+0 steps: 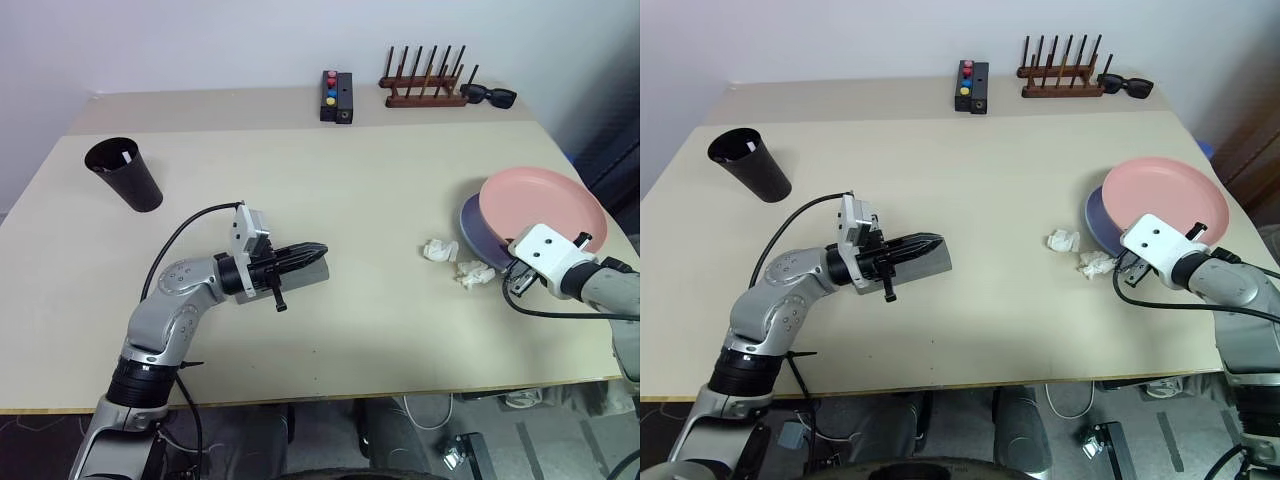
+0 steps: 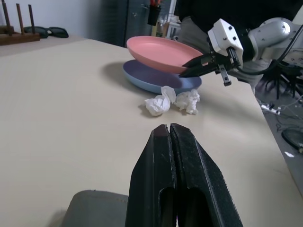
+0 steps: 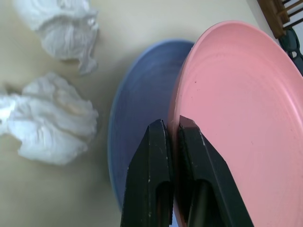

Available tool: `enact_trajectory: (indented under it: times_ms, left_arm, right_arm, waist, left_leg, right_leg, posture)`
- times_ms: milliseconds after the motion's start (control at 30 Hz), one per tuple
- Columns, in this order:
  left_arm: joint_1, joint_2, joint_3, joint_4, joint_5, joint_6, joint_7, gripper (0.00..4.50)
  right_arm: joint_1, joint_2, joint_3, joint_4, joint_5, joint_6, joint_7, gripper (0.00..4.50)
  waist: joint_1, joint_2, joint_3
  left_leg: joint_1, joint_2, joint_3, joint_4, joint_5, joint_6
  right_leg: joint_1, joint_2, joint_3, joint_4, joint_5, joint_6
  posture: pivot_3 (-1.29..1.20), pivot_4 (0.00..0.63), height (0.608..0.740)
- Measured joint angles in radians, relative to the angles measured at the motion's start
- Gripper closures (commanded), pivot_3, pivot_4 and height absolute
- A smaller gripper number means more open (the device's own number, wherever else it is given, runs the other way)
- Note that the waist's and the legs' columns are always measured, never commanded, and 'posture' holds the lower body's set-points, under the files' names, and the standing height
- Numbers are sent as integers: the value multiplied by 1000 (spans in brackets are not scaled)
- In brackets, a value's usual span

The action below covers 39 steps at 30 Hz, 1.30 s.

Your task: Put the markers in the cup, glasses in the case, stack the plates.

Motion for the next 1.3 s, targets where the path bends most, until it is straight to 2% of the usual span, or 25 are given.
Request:
enact_trajectory:
  times_ms: [33,67,100,267,433,633,733,900,1067,1167,1300]
  left_arm:
    - [-4,0,0,1,0,0,0,4500]
    - [-7,-1,0,1,0,0,0,4500]
    - [-7,-1,0,1,0,0,1,4500]
    - [-7,-1,0,1,0,0,1,4500]
    - [-7,-1,0,3,1,0,4,4500]
    - [-7,-6,0,4,2,-1,10,4500]
    - [-4,-5,1,2,2,-1,18,4500]
    - [3,-3,3,-17,-1,3,28,4500]
    - [24,8,4,-42,-4,24,29,4500]
    - [26,9,5,-57,-10,30,32,4500]
    - [30,8,5,-68,-14,42,41,4500]
  right_arm:
    - [-2,2,4,0,2,5,0,4426]
    - [-4,3,7,0,6,7,0,3788]
    - [-8,5,10,0,9,10,0,3480]
    - [-24,7,20,1,16,9,-15,1043]
    - [-40,-1,20,1,28,-6,-12,1043]
    - [-63,13,19,-110,178,35,79,1043]
    - [-65,40,79,-166,212,68,115,1043]
    - [-114,88,222,-90,140,67,87,1043]
    - [-170,88,255,35,49,10,32,1043]
    - [-178,88,269,65,25,-8,28,1867]
    - [-182,90,275,66,19,-21,29,3998]
  waist:
    - [0,0,0]
    - [0,0,0]
    - [0,0,0]
    - [1,0,0]
    - [0,0,0]
    - [-1,0,0]
    - [0,-1,0]
    - [0,0,0]
    - [0,0,0]
    - [0,0,0]
    - [-1,0,0]
  left_leg:
    - [0,0,0,0,0,0]
    - [0,0,0,0,0,0]
    - [0,0,0,0,0,0]
    - [0,0,0,0,0,0]
    - [0,0,0,0,0,0]
    - [0,0,-1,0,0,0]
    - [0,0,-1,0,0,0]
    - [0,0,-1,0,0,0]
    - [0,0,-1,0,0,0]
    - [0,0,-1,0,0,0]
    - [0,0,-1,0,0,0]
  right_leg:
    - [0,0,0,0,0,0]
    - [0,0,0,0,0,0]
    - [0,0,0,0,0,0]
    - [0,0,0,0,0,0]
    - [0,0,0,0,0,0]
    - [0,0,0,0,0,0]
    - [1,0,0,-1,0,0]
    - [0,0,0,-1,0,0]
    - [0,0,0,-1,0,0]
    - [0,0,0,-1,0,0]
    - [0,0,0,-1,0,0]
  posture:
    - [0,150,739]
    - [0,150,739]
    - [0,150,739]
    - [0,150,739]
    - [0,150,739]
    - [0,150,739]
    - [0,150,739]
    - [0,150,739]
    - [0,150,739]
    - [0,150,739]
    - [0,150,739]
